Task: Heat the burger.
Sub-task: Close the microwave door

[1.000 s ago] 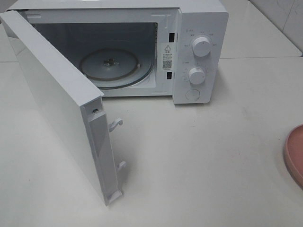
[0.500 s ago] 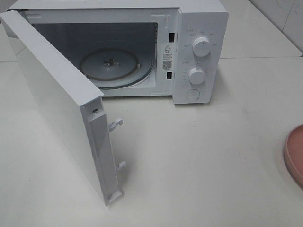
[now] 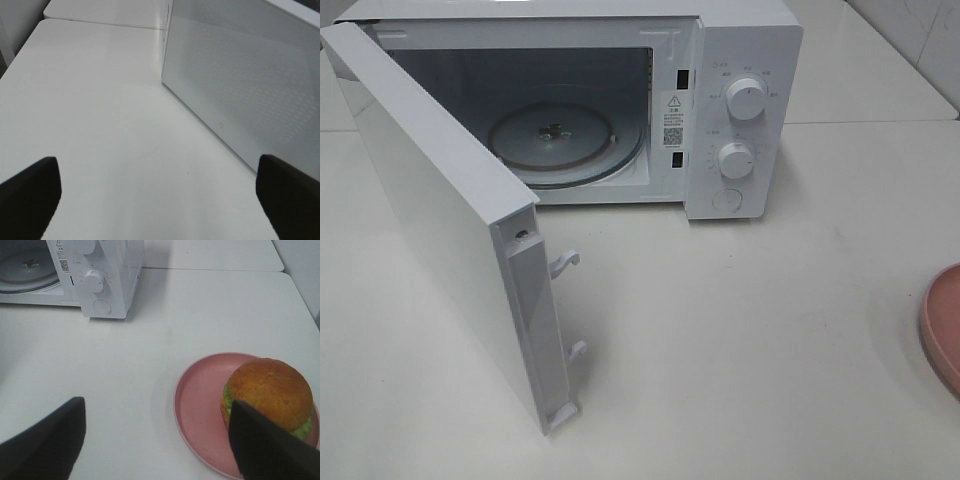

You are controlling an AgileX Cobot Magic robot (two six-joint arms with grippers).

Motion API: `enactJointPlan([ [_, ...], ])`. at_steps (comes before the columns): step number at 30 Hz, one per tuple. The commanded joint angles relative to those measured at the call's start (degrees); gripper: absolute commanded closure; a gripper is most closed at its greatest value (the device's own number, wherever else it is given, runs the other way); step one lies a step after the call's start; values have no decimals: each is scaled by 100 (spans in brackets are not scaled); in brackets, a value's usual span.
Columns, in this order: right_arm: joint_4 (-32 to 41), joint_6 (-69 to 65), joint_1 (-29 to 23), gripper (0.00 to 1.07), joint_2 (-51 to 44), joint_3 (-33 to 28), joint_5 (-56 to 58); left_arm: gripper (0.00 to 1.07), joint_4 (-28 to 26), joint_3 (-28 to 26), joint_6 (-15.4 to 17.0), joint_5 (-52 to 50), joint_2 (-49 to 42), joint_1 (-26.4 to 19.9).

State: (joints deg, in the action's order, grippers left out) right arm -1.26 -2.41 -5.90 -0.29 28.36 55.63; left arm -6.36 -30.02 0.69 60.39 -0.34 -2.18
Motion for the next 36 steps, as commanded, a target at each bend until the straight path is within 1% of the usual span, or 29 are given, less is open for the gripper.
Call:
enactJointPlan([
  [1,29,63,17,31,-149,-11,-57,9,-97,-86,0,-246,17,-11],
  [2,29,63,17,31,-149,-11,-57,11,-109,-97,0,-533,160,-11],
  [3,29,63,17,31,-149,-11,-57,16,-115,-97,0,-848,338,-11],
  [4,29,63,17,31,-149,-11,-57,16,-115,-97,0,-848,338,-11],
  [5,29,63,17,31,-149,-11,-57,21,-120,-97,6,-1031,453,-11],
  [6,29,63,17,31,-149,-11,-57,21,-120,-97,6,-1031,453,-11],
  [7,29,63,17,31,-149,-11,-57,35,-120,-97,6,-1369,705,-11],
  [8,29,63,17,31,-149,-11,-57,44,-126,-86,6,-1564,842,-11],
  [9,29,63,17,31,-149,-11,-57,44,-126,-86,6,-1564,842,-11],
  [11,29,63,17,31,-149,-11,-57,89,-166,-57,6,-2126,1392,-11],
  [12,29,63,17,31,-149,-11,-57,89,-166,-57,6,-2126,1392,-11],
  [13,29,63,17,31,-149,-11,-57,103,-166,-29,6,-2309,1570,-11],
  [14,29,63,17,31,-149,-11,-57,107,-166,86,-11,-2756,1908,-11],
  [17,29,63,17,31,-149,-11,-57,107,-166,160,-11,-3060,2091,-11],
  [19,29,63,17,31,-149,-11,-57,107,-178,550,-17,-4601,2767,-11],
  [20,29,63,17,31,-149,-11,-57,107,-178,550,-17,-4601,2767,-11],
  [21,29,63,17,31,-149,-11,-57,107,-178,682,-17,-4996,2951,-11],
  [22,29,63,17,31,-149,-11,-57,107,-178,682,-17,-4996,2951,-11],
  [24,29,57,17,31,-149,-11,-57,107,-138,1175,-17,-6921,3690,-11],
  [25,29,57,17,31,-149,-11,-57,107,-138,1175,-17,-6921,3690,-11],
  [26,29,57,17,31,-149,-11,-57,107,-97,1278,-17,-7391,3908,-11],
  [27,29,57,17,31,-149,-11,-57,107,74,1427,17,-8256,4332,-11],
  [30,29,57,17,31,-149,-11,-57,107,195,1478,40,-8577,4584,-11],
  [31,29,57,17,31,-149,-11,-57,107,561,1553,143,-9282,5048,-11],
  [32,29,57,17,31,-149,-11,-57,107,1008,1553,413,-9769,5592,-11],
  [33,29,57,17,31,-149,-11,-57,107,1008,1553,413,-9769,5592,-11],
  [34,29,57,17,31,-149,-11,-57,107,1243,1547,590,-10027,5856,-11],
  [35,29,57,17,31,-149,-11,-57,107,1243,1547,590,-10027,5856,-11],
  [36,29,57,17,31,-149,-11,-57,107,1684,1547,882,-10531,6314,-11],
])
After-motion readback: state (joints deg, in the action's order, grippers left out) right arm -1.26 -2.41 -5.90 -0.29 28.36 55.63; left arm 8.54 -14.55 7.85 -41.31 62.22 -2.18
